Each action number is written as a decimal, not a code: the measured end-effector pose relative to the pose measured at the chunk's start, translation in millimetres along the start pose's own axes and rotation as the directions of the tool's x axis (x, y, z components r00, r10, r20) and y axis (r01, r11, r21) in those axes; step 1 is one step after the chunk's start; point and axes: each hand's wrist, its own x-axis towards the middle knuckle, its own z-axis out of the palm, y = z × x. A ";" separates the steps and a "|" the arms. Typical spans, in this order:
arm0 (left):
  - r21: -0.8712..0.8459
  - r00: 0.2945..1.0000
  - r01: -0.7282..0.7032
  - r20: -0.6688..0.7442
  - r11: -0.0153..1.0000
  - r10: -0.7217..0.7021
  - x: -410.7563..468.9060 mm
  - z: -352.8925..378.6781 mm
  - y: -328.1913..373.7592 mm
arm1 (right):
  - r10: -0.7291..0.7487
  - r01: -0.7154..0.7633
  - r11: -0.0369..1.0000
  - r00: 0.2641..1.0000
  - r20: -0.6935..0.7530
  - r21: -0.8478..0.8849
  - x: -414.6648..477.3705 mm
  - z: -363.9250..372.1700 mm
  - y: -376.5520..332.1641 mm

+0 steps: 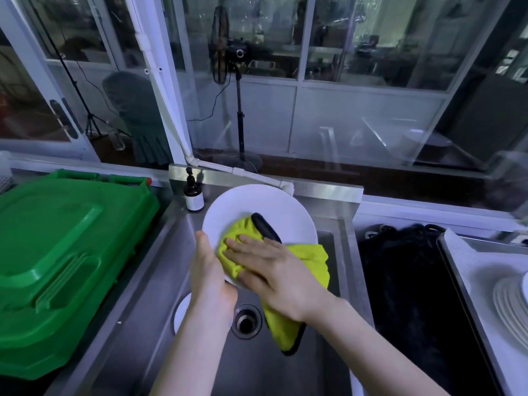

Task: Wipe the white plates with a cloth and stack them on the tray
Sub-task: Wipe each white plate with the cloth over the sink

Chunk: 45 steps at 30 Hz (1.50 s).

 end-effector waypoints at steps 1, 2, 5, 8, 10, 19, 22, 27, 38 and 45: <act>0.007 1.000 -0.028 -0.008 1.000 0.028 3.9 -3.9 1.6 | 0.005 -0.005 1.000 1.000 -0.012 0.007 -8.5 0.2 2.0; 0.019 0.999 -0.042 -0.028 0.999 0.043 5.4 -6.6 2.8 | 0.022 -0.021 1.000 0.999 -0.050 0.004 -14.9 -1.8 6.8; 0.075 0.994 -0.096 -0.051 0.993 0.099 6.1 -9.7 2.8 | 0.164 -0.177 0.983 0.964 -0.208 -0.042 -16.2 -14.8 28.9; 0.098 0.998 -0.038 -0.045 0.995 0.043 0.8 -3.8 -0.2 | 0.280 -0.301 0.952 0.933 -0.226 -0.062 8.0 -31.6 43.0; 0.108 0.999 0.000 -0.045 0.994 0.005 0.9 0.9 -8.3 | 0.253 -0.282 0.950 0.947 -0.198 -0.134 28.3 -36.7 45.4; -0.025 0.994 0.095 -0.055 0.995 -0.097 7.8 -1.9 -7.4 | 0.120 -0.090 0.974 0.983 -0.136 0.208 11.2 -9.2 6.5; -0.034 0.993 0.050 -0.106 0.998 -0.053 8.7 -3.0 -6.1 | 0.339 -0.399 0.916 0.830 -0.443 -0.047 -2.6 -4.2 4.8; 0.003 0.991 -0.008 -0.131 1.000 0.008 -0.9 -5.1 -5.3 | 0.785 -0.707 0.616 0.588 -0.195 0.348 -22.0 1.0 -0.1; 0.194 0.992 -0.123 0.010 0.973 0.123 -8.7 -7.9 3.2 | 0.842 -0.672 0.523 0.504 -0.193 0.525 5.5 -16.6 32.2; 0.272 0.993 -0.119 0.052 0.955 0.109 -9.2 -10.4 12.8 | 0.688 -0.443 0.540 0.723 -0.071 0.716 15.0 -67.9 75.6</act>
